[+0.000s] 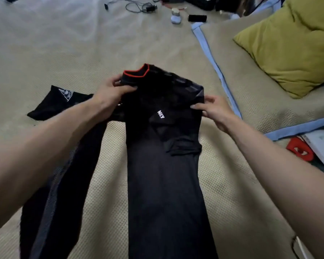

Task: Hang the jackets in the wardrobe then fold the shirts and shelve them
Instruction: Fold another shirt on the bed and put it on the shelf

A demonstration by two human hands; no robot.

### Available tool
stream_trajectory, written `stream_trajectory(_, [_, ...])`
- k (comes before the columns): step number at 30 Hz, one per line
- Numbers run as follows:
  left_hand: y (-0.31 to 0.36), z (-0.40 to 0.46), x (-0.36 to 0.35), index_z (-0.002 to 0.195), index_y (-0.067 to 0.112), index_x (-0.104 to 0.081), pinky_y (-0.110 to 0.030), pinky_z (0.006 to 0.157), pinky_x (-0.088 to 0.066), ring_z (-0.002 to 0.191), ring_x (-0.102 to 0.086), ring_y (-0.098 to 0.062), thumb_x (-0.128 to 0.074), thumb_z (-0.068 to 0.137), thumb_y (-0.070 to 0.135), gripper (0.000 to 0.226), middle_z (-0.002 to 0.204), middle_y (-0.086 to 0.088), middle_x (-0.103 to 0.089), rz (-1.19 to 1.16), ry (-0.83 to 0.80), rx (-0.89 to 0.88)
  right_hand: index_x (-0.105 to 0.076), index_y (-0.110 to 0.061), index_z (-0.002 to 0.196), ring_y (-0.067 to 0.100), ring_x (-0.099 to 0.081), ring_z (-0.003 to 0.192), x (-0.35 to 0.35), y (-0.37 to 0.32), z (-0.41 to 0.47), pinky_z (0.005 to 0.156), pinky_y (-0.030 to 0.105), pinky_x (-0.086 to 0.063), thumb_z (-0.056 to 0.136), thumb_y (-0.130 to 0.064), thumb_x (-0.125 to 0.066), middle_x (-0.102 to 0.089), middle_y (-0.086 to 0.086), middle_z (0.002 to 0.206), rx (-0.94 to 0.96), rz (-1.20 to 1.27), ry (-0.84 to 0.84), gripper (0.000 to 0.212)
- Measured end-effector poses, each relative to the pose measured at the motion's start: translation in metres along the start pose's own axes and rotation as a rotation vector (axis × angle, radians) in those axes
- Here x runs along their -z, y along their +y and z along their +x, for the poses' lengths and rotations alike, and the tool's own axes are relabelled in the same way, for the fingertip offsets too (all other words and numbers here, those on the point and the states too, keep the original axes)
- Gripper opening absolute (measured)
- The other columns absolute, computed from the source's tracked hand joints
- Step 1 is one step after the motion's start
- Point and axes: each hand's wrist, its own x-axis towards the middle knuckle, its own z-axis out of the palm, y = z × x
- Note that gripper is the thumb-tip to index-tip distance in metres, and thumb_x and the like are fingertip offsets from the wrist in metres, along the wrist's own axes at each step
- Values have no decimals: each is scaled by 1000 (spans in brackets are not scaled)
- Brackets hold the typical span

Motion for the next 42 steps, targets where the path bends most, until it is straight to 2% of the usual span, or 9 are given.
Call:
stream_trajectory(9, [-36,-200,24,102,22,-68,-19,79,-48,87,-61,-5,-78,82,7,26,96,14,-62,728,-612,-429,-74,-18,83,-4,-64,74,36,47,-149,75,14,-50,77,1,-84,-73,-12,76,240,-366,-273,22])
stream_trajectory(16, [-182,-346,20,119,39,-57,-16,84,-46,93,-60,0,-64,86,42,34,103,21,-61,1145,-1201,-387,-73,-32,99,6,-59,110,40,175,-263,91,21,-45,77,-7,-61,-64,-17,113,132,-1202,-818,34])
stream_trajectory(20, [-167,-310,6,113,27,-66,-31,87,-52,97,-66,-11,-53,83,24,33,106,11,-70,881,-954,-209,-68,-28,97,13,-62,105,27,157,-243,91,29,-48,83,-9,-57,-66,-10,105,68,-986,-470,26])
stream_trajectory(23, [-160,-233,-6,124,18,-59,-42,95,-50,110,-61,-27,-52,80,36,48,123,-4,-62,1139,-466,-302,-58,-20,126,20,-55,120,2,146,-201,104,38,-46,84,-21,-63,-60,-1,127,216,-929,-200,42])
stream_trajectory(25, [-154,-184,-15,137,14,-49,-49,101,-47,122,-55,-35,-64,81,45,66,137,-12,-54,1301,-307,-137,-43,-17,146,25,-45,136,-16,135,-168,114,45,-38,85,-32,-66,-50,3,147,198,-997,-212,67])
stream_trajectory(27, [-152,-150,-23,135,15,-51,-48,101,-47,121,-56,-32,-75,81,46,67,132,-9,-59,1298,-346,50,-51,-20,139,29,-47,134,-29,128,-138,113,46,-37,80,-40,-69,-56,4,140,137,-1088,-264,64])
stream_trajectory(31, [-151,-123,-33,109,12,-69,-30,79,-45,101,-64,-27,-75,87,31,29,97,-2,-65,1196,-544,152,-67,-20,93,25,-62,99,-36,122,-110,78,32,-46,75,-34,-82,-66,0,97,-56,-1150,-476,27])
stream_trajectory(37, [-90,-100,-28,95,14,-68,-27,65,-38,84,-59,-22,-74,89,25,14,85,-1,-63,1079,-350,-72,-59,-21,90,23,-60,91,-4,76,-98,72,33,-41,79,-27,-82,-61,-1,93,161,-975,-232,26])
stream_trajectory(42, [-37,-148,-23,89,18,-68,-32,69,-51,73,-63,-14,-75,87,26,11,76,7,-65,1055,-439,-287,-54,-24,85,21,-58,78,20,46,-149,66,38,-47,77,-20,-76,-59,-7,80,424,-985,-175,23])
